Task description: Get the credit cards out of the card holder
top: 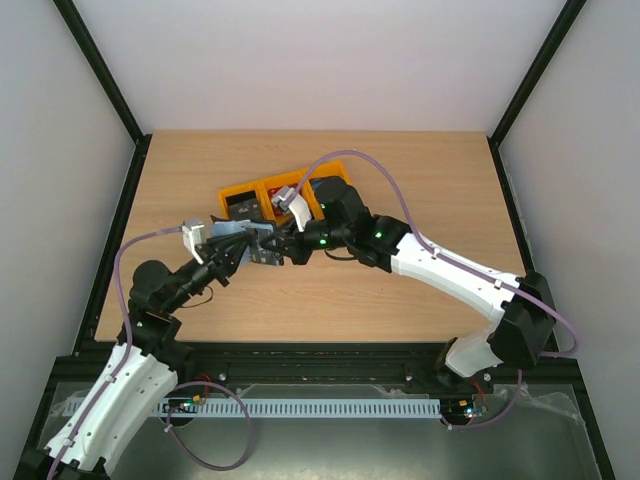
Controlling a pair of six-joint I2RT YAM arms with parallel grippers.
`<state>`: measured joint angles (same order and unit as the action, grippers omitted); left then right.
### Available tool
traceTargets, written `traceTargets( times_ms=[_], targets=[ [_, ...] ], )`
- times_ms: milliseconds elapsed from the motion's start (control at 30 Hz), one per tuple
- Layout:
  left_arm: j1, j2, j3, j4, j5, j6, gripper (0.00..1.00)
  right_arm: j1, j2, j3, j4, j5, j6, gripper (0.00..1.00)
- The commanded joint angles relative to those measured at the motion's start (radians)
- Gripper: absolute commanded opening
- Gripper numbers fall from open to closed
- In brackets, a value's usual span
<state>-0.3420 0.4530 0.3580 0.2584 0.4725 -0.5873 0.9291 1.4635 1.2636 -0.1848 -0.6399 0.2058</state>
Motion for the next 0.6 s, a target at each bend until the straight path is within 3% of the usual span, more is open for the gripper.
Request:
traceTargets(
  times_ms=[0,233,567],
  targets=[
    [0.013,-0.002,0.004,0.002,0.022,0.003,0.19,0.018,-0.070,-0.016,0.139,-0.227,-0.037,0.02],
    [0.003,0.012,-0.003,0.074,0.160,-0.007,0.26,0.019,-0.038,-0.027,0.378,-0.266,0.076,0.02],
    [-0.001,0.008,0.006,0.194,0.390,-0.009,0.21,0.016,0.029,0.025,0.418,-0.095,0.088,0.02]
  ],
)
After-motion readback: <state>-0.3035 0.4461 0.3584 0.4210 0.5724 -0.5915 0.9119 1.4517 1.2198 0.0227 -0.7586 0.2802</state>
